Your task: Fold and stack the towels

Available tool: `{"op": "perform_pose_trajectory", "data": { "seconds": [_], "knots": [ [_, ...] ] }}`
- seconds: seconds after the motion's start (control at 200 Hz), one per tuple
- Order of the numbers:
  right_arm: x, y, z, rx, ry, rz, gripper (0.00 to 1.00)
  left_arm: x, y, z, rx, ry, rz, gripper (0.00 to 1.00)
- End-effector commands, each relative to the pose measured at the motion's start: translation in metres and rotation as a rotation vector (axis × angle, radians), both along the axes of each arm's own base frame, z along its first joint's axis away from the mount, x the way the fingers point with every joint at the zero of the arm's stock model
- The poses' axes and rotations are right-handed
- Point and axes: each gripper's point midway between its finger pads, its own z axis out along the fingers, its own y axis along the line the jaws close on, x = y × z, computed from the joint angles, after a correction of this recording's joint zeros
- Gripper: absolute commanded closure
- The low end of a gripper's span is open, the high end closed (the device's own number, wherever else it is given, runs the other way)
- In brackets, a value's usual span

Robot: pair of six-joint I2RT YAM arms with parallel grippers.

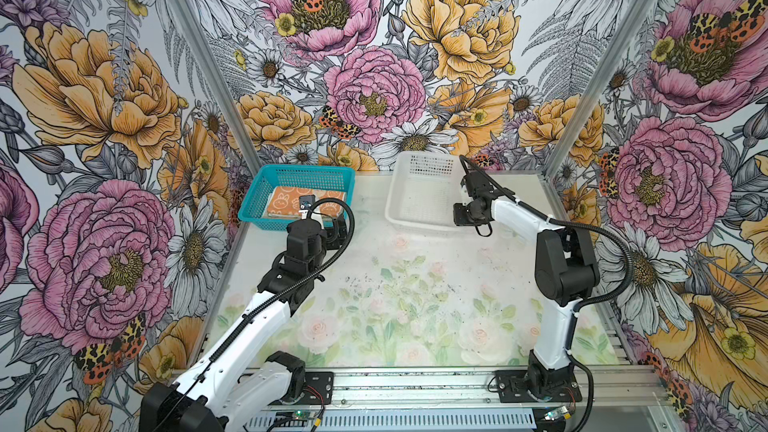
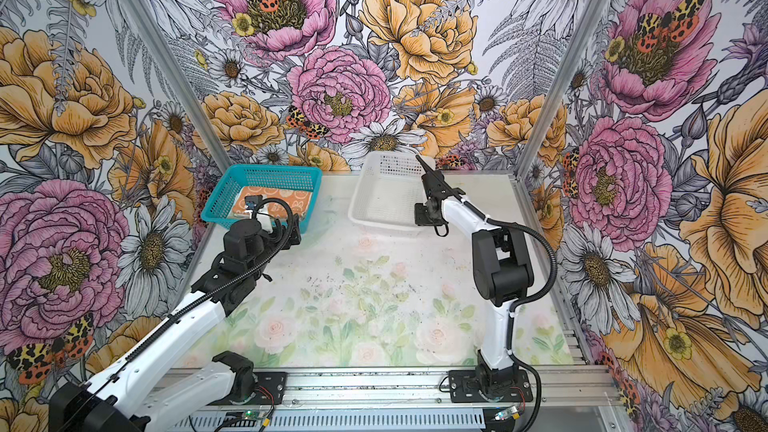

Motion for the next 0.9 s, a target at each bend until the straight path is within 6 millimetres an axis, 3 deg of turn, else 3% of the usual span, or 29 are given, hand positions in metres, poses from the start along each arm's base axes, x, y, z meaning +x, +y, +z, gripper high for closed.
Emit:
{"op": "perform_pose_trajectory", "data": {
  "seconds": [0.0,0.095,0.22,0.37,0.43,0.56,0.691,0.741,0.891],
  "knots": [
    [0.013,0.012,0.019,0.036,-0.057,-0.010,0.55,0.001,0.006,0.002,-0.006,-0.026,0.017,0.01],
    [0.016,0.013,0.041,0.059,-0.097,-0.025,0.37,0.005,0.013,0.003,-0.005,-0.039,0.042,0.01],
    [0.017,0.006,0.076,0.095,-0.161,-0.042,0.21,0.013,0.032,0.007,0.022,-0.096,0.133,0.01],
    [0.009,-0.024,0.106,0.114,-0.214,-0.093,0.01,0.023,0.063,-0.012,0.067,-0.126,0.246,0.01],
    [0.003,-0.042,0.111,0.093,-0.230,-0.124,0.01,0.024,0.076,-0.023,0.067,-0.131,0.281,0.01],
    [-0.012,-0.091,0.105,-0.008,-0.238,-0.233,0.01,0.031,0.109,-0.056,0.131,-0.096,0.362,0.01],
    [-0.026,-0.132,0.084,-0.081,-0.239,-0.365,0.01,0.040,0.134,-0.089,0.156,-0.057,0.415,0.01],
    [-0.031,-0.140,0.076,-0.096,-0.255,-0.387,0.01,0.041,0.135,-0.100,0.139,-0.055,0.403,0.01],
    [-0.049,-0.172,0.062,-0.255,-0.359,-0.457,0.01,0.045,0.123,-0.099,0.132,-0.076,0.334,0.01]
  ]
}}
